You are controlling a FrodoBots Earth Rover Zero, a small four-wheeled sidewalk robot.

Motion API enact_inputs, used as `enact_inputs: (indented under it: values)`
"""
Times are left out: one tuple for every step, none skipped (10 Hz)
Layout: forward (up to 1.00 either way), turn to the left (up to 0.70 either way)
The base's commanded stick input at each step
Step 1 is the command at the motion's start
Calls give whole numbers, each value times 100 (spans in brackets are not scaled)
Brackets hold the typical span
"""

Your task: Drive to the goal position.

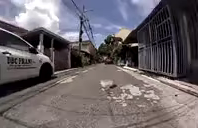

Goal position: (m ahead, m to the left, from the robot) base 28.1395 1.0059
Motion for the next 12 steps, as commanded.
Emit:
enact_inputs:
  values:
    - [70, 0]
    - [70, 0]
    - [70, 0]
    - [70, 0]
    - [70, 0]
    - [70, 0]
    - [70, 0]
    - [70, 0]
    - [70, 27]
    - [70, 35]
    - [70, 18]
    - [70, 2]
